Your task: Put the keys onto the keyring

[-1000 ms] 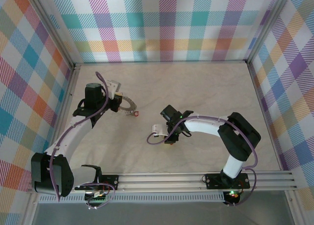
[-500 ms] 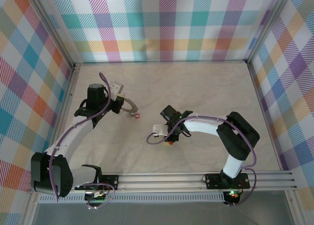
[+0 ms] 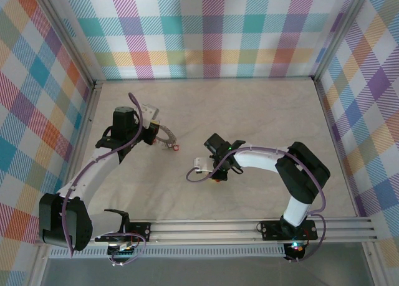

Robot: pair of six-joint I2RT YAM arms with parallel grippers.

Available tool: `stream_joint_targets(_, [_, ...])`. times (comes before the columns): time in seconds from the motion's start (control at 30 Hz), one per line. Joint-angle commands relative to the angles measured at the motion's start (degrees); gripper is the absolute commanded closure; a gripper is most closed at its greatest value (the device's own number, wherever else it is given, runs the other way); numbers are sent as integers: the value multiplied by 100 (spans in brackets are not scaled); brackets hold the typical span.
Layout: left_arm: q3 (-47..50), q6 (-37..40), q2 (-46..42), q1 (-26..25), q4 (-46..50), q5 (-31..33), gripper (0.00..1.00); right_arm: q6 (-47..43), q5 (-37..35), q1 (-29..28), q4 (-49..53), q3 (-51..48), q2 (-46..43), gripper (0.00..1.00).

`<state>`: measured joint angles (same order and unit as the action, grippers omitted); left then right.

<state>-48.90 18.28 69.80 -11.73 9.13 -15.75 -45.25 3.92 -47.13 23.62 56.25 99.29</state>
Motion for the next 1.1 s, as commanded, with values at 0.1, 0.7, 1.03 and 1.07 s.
stream_joint_targets(0.1, [-44, 290, -46, -201, -48, -203, 100, 418, 187, 102, 149, -15, -231, 100])
stream_joint_targets(0.7, [-85, 1383, 85, -1686, 151, -1958, 100, 3396, 1282, 631, -2017, -1742, -3264, 100])
stream_joint_targets(1.03, [86, 1820, -57, -2296, 180, -1852, 100, 3288, 969, 600, -2073, -2077, -4050, 100])
stream_joint_targets(1.07, [95, 1827, -47, -2325, 170, -1853, 100, 3141, 1030, 600, -1993, -2035, -4033, 100])
